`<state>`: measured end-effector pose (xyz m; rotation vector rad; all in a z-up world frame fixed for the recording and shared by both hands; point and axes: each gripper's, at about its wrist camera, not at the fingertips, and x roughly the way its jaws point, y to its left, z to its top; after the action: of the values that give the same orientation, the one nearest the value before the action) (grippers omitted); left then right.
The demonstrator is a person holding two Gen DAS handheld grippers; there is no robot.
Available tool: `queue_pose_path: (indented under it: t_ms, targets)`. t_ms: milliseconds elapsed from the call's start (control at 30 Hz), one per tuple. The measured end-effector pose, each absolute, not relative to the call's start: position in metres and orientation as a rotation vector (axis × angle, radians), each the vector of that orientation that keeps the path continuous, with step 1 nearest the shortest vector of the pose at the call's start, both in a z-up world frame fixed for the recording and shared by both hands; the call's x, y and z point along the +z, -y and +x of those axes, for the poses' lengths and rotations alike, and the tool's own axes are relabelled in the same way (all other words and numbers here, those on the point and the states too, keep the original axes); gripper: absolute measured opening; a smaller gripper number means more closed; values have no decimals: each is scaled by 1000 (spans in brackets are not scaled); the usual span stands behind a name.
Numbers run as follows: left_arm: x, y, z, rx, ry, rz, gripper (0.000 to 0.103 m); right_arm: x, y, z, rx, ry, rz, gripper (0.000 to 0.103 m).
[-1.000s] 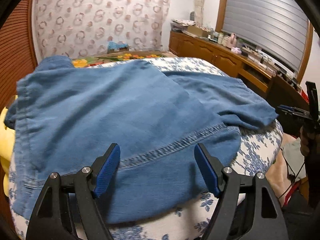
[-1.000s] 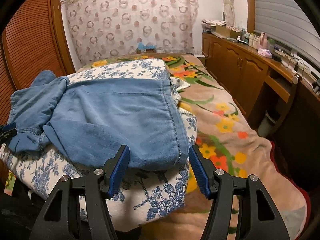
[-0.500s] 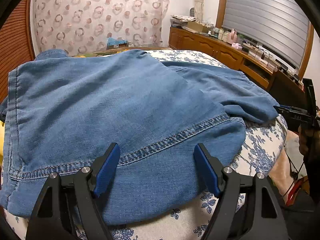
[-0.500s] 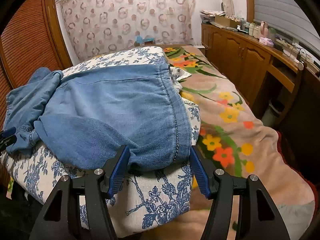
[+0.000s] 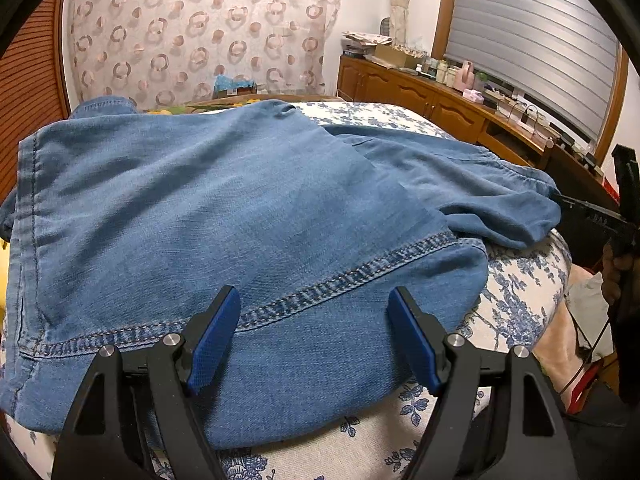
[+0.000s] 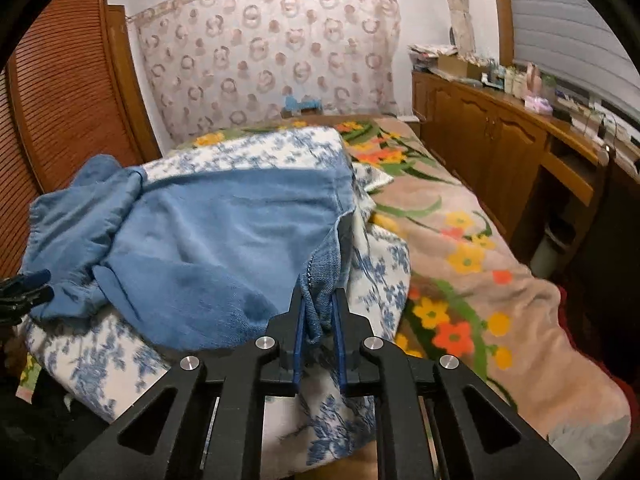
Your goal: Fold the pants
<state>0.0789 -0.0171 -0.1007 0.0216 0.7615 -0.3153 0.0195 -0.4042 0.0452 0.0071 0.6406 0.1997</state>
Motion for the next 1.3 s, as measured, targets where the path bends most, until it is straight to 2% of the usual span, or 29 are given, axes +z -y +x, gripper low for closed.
queue_pose_path:
  t_ms: [1000, 1300]
  targets:
    - [-81, -14, 72, -248, -712, -41, 77, 127, 300, 8, 592, -439, -129, 9]
    - [-82, -24, 72, -221, -707, -59, 77, 132, 258, 19, 724, -393, -186, 9]
